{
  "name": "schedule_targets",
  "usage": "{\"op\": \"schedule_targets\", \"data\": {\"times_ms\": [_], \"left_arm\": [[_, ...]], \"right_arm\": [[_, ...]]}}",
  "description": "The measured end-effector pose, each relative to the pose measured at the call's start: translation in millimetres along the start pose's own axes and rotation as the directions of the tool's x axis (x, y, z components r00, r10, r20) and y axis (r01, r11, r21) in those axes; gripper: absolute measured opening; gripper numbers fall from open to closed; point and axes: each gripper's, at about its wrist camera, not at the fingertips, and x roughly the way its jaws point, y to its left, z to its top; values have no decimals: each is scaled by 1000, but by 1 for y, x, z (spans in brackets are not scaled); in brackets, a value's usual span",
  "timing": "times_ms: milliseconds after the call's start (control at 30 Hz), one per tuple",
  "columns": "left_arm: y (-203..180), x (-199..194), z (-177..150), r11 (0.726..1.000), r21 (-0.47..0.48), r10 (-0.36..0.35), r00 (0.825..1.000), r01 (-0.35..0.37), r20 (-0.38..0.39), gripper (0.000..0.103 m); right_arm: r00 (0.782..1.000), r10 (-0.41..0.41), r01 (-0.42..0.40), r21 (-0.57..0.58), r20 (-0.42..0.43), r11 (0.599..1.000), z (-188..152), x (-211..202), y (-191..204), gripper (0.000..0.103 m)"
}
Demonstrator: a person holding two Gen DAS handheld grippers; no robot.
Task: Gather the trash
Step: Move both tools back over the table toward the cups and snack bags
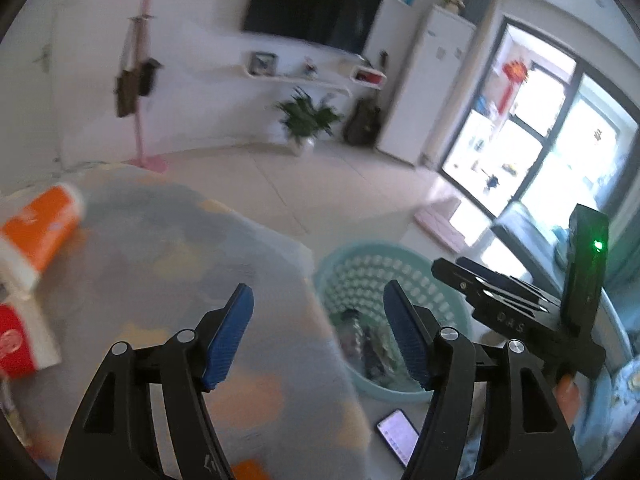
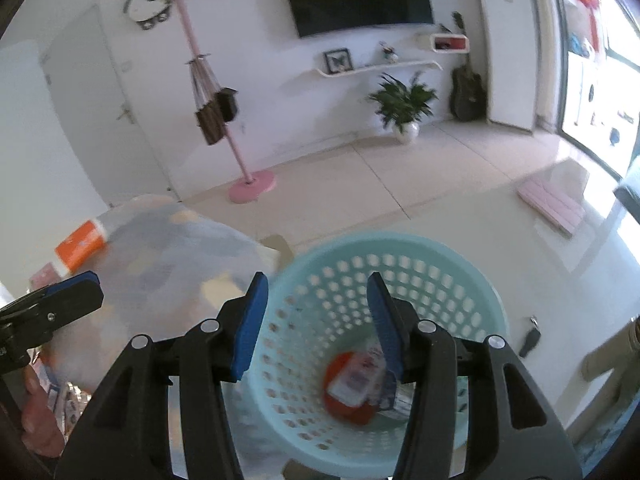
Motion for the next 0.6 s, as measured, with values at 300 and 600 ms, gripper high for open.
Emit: {"op": "schedule_targets", "data": {"times_ms": [300,600], "left_arm": [[64,-80,-23,981,-137,155,980,-138,128,65],[154,-159,-67,890,-306,386,915,-337,116,57]], "right_arm": [[990,138,-140,-137,-19,981,-3,4,90,48],[970,228,-241,-237,-81,941,-15,15,169,48]]}}
